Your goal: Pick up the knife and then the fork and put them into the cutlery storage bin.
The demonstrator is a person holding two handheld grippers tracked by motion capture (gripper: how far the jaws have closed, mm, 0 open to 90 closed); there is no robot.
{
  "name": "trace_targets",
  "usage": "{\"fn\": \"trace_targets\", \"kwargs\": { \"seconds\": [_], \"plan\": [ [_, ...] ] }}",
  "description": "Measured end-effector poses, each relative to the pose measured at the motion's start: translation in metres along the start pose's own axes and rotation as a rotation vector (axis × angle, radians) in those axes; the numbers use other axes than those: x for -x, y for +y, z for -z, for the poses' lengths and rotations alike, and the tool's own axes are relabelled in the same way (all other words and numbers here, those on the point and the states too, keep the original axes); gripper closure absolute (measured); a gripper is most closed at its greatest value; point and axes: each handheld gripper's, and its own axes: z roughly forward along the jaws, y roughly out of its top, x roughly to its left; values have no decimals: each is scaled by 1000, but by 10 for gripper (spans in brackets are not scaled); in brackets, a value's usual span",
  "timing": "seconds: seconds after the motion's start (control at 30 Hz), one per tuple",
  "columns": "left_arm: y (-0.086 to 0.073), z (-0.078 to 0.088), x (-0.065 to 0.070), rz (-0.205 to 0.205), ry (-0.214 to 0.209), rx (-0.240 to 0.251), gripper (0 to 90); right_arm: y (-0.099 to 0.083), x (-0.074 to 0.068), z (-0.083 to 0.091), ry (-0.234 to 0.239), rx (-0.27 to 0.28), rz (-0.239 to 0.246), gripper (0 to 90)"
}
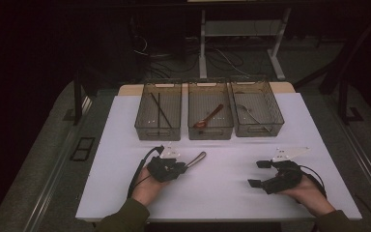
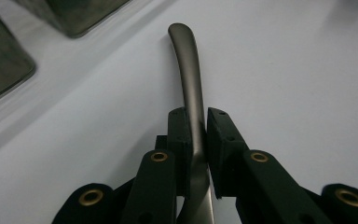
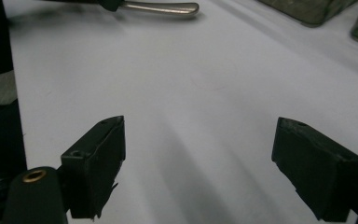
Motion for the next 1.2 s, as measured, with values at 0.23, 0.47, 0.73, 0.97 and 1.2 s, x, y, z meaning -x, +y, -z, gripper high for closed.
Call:
{"fn": "trace_targets", "kwargs": {
  "seconds": [0.23,0.47,0.73,0.97,1.2],
  "plan": [
    [11,5,7,-69,-88,13,793,18,8,-1,78,-37,17,171],
    [29,0,20,-178,-191,28,793,47,8,-7,120,-77,107,173],
    [52,-9,40,-326,-292,24,793,92,-6,-23,235,-191,288,232],
    [66,-12,51,-384,-339,27,793,108,-20,-49,361,-318,361,361],
    [72,-13,55,-419,-354,22,792,111,-28,-63,472,-415,394,527]
  ]
}}
